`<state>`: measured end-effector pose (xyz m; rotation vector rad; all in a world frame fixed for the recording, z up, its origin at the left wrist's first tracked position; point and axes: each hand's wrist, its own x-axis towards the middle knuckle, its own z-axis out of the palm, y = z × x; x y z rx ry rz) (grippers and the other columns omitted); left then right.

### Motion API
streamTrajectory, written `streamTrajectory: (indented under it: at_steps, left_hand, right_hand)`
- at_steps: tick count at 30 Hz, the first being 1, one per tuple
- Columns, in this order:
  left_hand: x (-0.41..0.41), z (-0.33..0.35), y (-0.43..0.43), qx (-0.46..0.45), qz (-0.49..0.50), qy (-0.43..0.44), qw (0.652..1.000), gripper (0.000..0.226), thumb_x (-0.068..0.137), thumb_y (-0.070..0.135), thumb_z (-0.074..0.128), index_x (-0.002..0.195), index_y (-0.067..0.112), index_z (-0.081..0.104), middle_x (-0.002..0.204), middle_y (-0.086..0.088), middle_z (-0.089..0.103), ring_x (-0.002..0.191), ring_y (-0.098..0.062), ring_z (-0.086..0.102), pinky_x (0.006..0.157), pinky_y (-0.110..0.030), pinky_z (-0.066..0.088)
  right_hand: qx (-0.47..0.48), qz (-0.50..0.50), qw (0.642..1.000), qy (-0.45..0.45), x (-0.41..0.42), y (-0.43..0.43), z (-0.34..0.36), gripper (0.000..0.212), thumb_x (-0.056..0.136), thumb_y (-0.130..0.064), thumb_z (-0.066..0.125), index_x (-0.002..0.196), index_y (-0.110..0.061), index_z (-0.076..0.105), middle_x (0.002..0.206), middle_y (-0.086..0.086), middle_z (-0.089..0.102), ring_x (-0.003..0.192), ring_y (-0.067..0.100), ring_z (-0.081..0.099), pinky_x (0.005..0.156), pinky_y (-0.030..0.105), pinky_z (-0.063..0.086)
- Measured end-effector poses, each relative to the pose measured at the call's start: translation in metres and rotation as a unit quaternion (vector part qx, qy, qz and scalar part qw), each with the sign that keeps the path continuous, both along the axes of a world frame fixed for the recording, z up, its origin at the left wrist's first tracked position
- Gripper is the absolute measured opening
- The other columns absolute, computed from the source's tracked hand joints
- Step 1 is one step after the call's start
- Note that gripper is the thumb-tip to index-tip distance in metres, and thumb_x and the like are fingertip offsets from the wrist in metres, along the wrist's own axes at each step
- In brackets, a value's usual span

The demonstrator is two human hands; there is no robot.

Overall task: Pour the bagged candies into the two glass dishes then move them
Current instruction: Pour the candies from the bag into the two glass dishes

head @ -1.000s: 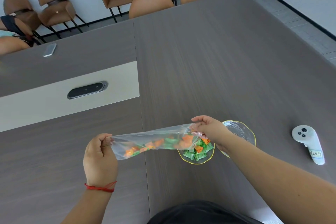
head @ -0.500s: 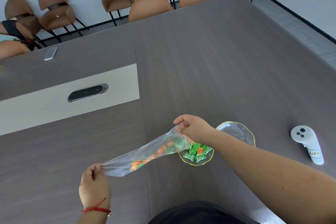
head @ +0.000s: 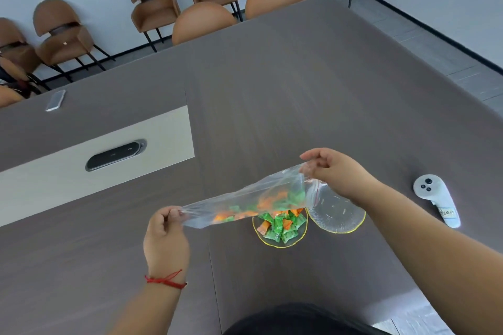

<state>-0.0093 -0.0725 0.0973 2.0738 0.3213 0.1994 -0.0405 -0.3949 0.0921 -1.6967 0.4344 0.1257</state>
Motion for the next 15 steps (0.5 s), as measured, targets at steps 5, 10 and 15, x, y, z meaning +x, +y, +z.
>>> streamTrajectory:
  at_steps: [5, 10, 15]
  left_hand:
    - [0.022, 0.005, -0.054, 0.033, -0.134, -0.016, 0.99, 0.018, 0.094, 0.013, 0.046, 0.087, 0.014, 0.063, 0.08, 0.01, 0.065, 0.075, 0.014, 0.057, 0.073, -0.006, 0.04]
    - [0.049, 0.004, -0.093, 0.103, -0.244, -0.049, 0.963, 0.017, 0.094, 0.013, 0.047, 0.088, 0.02, 0.062, 0.08, -0.001, 0.068, 0.079, -0.005, 0.061, 0.071, 0.001, 0.036]
    - [0.071, 0.015, -0.132, 0.127, -0.317, -0.077, 0.937, 0.016, 0.092, 0.011, 0.049, 0.094, 0.014, 0.065, 0.078, 0.002, 0.066, 0.075, 0.004, 0.06, 0.075, -0.003, 0.04]
  right_hand:
    - [0.005, -0.09, 0.995, 0.039, -0.029, -0.044, -0.025, 0.025, 0.083, -0.019, 0.07, 0.105, -0.029, 0.063, 0.092, -0.001, 0.075, 0.081, 0.009, 0.067, 0.076, 0.025, 0.043]
    - [0.035, -0.174, 0.981, 0.081, -0.053, -0.063, -0.048, 0.029, 0.083, -0.015, 0.069, 0.11, -0.024, 0.064, 0.093, -0.004, 0.072, 0.081, 0.009, 0.063, 0.076, 0.026, 0.049]
    - [0.078, -0.228, 0.965, 0.104, -0.072, -0.074, -0.069, 0.031, 0.081, -0.018, 0.072, 0.11, -0.024, 0.064, 0.097, -0.006, 0.07, 0.087, 0.013, 0.063, 0.084, 0.033, 0.052]
